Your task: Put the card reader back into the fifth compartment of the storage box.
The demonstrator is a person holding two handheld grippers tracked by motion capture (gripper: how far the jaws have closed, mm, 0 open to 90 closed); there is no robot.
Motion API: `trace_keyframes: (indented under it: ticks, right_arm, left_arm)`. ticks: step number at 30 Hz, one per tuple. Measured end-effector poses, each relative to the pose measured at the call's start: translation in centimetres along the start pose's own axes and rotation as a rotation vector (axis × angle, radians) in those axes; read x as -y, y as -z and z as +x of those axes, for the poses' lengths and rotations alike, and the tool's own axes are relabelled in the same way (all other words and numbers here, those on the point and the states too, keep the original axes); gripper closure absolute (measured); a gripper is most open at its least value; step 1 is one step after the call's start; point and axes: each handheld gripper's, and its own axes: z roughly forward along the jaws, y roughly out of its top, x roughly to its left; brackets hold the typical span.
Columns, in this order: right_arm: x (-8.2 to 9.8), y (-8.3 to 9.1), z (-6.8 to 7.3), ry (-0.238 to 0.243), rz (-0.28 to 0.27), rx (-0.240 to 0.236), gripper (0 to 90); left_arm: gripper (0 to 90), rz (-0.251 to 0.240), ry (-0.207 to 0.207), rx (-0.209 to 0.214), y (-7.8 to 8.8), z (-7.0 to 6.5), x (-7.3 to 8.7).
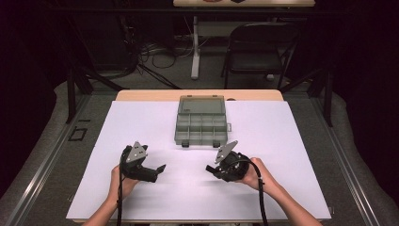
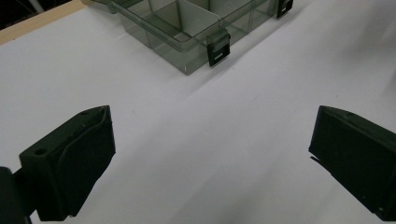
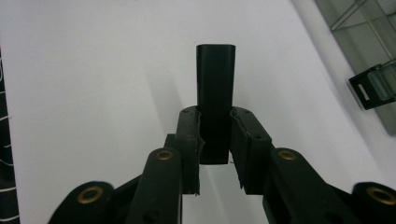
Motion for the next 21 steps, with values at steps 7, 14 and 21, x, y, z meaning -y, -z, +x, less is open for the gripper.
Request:
trace_keyframes:
  ticks: [7,14,21]
  right_arm:
    - [0.23,0.00,-0.17,-0.018,-0.039,0.017,73.4]
    - [0.24,-0.05,-0.28,-0.027,-0.074,0.031,73.4]
    - [0.29,-0.01,-0.39,-0.047,-0.114,0.054,73.4]
  left_arm:
    - [0.1,0.000,0.001,0.001,0.08,0.04,0.03]
    - [0.1,-0.003,0.004,0.003,0.03,0.05,0.03]
    - [0.1,-0.009,-0.002,-0.002,0.09,-0.03,-0.03]
